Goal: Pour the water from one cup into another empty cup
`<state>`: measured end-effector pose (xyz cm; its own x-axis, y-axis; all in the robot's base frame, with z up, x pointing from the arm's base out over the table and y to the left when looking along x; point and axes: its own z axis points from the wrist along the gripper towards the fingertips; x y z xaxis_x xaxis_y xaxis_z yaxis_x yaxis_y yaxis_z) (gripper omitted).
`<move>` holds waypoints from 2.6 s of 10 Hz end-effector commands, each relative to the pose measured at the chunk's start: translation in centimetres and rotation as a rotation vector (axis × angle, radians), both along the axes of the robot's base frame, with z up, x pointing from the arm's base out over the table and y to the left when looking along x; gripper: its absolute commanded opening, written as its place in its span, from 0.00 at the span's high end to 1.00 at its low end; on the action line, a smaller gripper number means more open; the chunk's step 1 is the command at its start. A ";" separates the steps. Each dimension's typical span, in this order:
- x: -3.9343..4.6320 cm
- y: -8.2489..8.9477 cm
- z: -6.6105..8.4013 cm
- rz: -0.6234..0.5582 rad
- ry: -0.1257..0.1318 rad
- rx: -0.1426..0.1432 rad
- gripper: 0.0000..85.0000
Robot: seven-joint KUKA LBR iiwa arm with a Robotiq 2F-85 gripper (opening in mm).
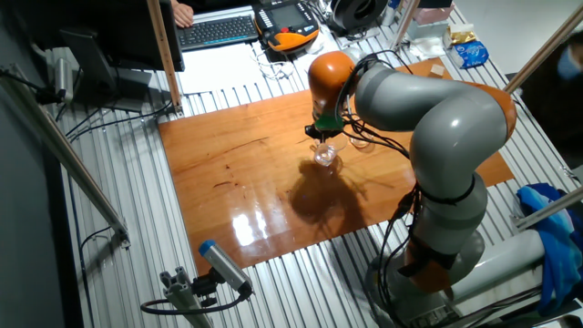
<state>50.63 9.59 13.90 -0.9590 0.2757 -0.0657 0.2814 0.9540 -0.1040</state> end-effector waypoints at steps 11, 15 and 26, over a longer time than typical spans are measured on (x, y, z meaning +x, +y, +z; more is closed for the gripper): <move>0.15 0.1 0.3 -0.137 0.004 0.010 0.40; 0.49 -0.7 2.5 -0.188 0.033 0.168 0.40; -2.64 -6.2 6.8 0.507 0.211 0.217 1.00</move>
